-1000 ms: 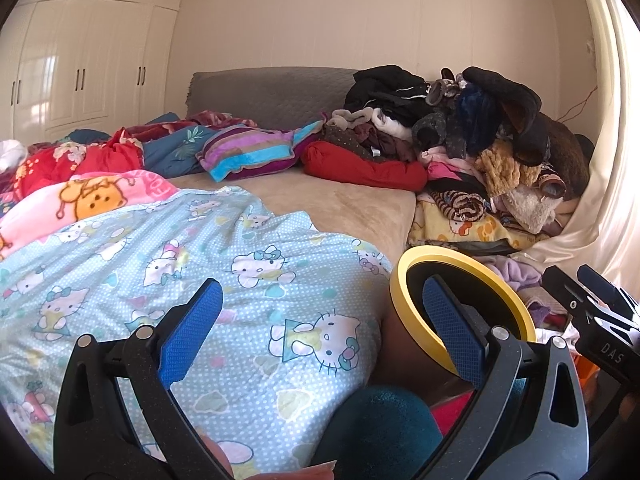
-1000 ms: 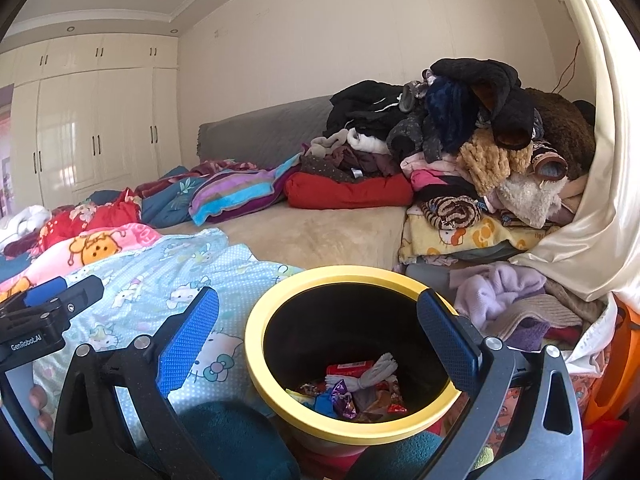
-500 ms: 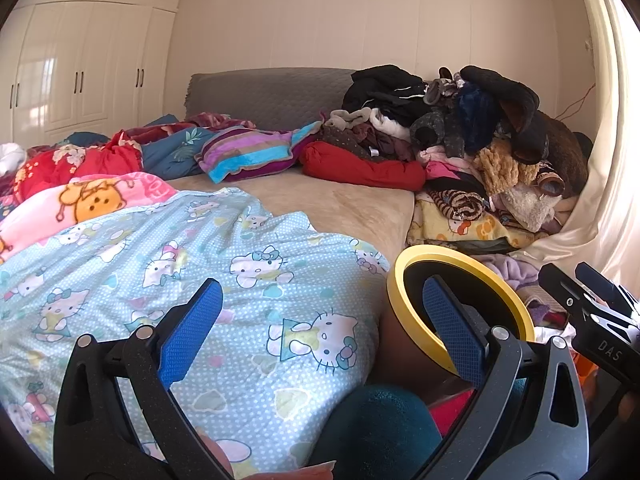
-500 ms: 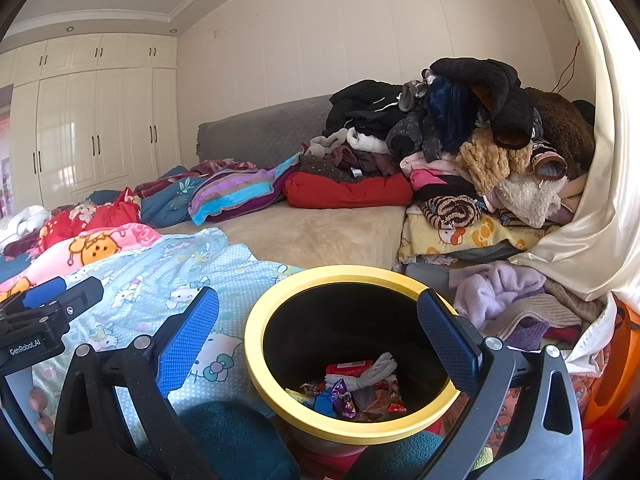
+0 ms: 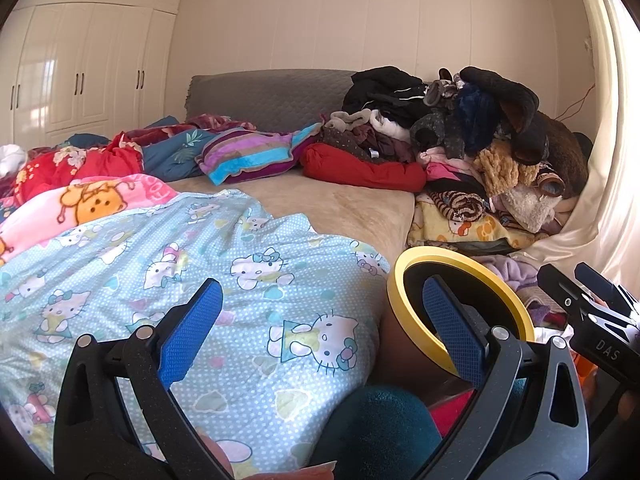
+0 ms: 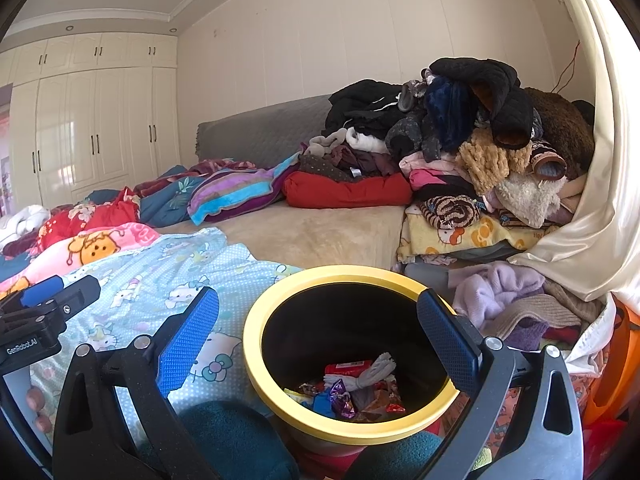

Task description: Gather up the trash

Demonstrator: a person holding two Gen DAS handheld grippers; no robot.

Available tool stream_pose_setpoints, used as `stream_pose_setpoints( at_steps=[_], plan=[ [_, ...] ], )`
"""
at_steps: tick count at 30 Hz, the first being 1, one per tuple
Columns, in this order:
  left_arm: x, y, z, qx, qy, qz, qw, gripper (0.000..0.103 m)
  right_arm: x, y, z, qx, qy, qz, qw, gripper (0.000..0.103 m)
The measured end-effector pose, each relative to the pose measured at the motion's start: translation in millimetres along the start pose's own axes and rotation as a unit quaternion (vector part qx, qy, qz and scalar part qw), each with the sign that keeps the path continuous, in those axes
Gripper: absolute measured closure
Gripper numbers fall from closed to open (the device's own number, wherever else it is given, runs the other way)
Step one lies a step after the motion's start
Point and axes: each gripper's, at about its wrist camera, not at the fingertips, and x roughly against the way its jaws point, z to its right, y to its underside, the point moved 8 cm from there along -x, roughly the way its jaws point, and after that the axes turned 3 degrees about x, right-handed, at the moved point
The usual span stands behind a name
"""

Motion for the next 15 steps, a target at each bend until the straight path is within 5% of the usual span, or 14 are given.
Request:
stream_pose_setpoints(
  at_steps=[15],
  plan=[
    [0.5,-0.3,1.7,0.001,0.002,0.001,1.0,0.011,-0.2,-0.3,1.2,0.001,0.001,0.0,1.0,0.006]
  ],
)
